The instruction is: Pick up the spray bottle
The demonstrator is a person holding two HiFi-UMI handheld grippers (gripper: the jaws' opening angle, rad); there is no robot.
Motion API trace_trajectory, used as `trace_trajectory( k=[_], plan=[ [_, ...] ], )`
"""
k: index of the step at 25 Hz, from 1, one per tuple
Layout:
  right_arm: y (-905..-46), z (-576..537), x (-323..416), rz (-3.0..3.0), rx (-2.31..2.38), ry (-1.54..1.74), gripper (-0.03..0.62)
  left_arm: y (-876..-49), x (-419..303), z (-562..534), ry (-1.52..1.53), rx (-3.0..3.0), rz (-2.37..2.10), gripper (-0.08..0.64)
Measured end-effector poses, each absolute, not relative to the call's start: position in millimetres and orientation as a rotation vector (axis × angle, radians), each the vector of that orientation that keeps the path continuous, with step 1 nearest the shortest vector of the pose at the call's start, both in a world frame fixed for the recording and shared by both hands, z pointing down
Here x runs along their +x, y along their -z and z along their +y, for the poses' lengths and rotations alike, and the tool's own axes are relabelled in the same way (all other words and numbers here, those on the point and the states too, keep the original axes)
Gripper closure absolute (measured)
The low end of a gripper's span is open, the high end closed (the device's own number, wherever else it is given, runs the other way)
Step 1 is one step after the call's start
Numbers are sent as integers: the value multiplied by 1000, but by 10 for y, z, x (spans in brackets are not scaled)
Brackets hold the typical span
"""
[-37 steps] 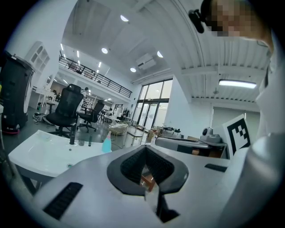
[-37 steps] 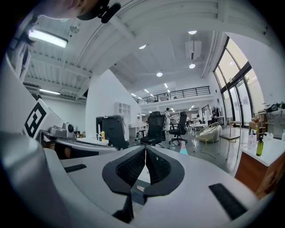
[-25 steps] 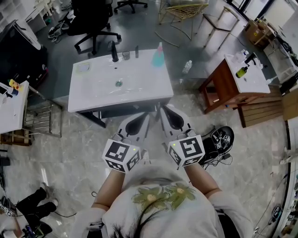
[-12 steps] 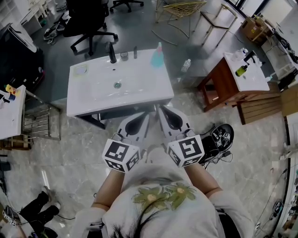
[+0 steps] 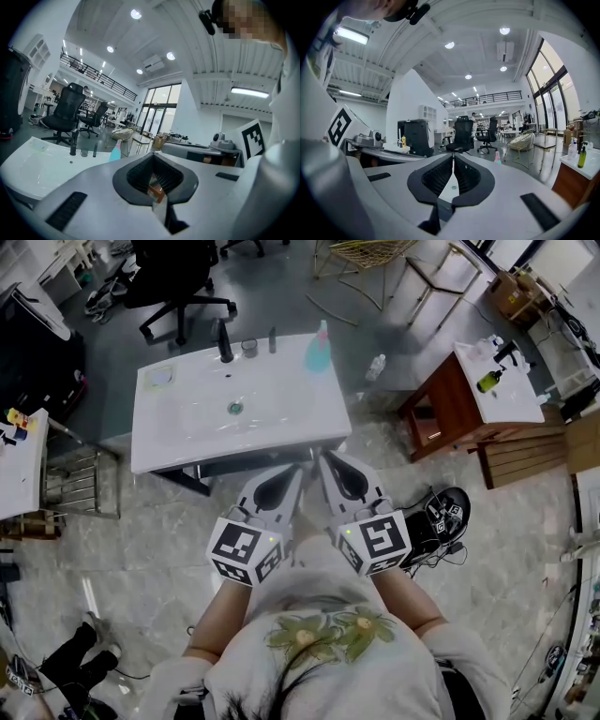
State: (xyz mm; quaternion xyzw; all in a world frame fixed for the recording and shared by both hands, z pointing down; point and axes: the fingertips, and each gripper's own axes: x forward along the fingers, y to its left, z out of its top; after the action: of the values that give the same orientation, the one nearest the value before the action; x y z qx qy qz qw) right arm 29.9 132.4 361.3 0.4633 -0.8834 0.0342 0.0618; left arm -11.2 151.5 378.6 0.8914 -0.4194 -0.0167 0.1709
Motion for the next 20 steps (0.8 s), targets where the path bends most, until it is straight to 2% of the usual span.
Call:
trace_trajectory(
  k=[20],
  plan=[
    [-3634,292,249,-2667,1433,-116,568,-3783,-264,566,13,2529,-1218,552]
  ],
)
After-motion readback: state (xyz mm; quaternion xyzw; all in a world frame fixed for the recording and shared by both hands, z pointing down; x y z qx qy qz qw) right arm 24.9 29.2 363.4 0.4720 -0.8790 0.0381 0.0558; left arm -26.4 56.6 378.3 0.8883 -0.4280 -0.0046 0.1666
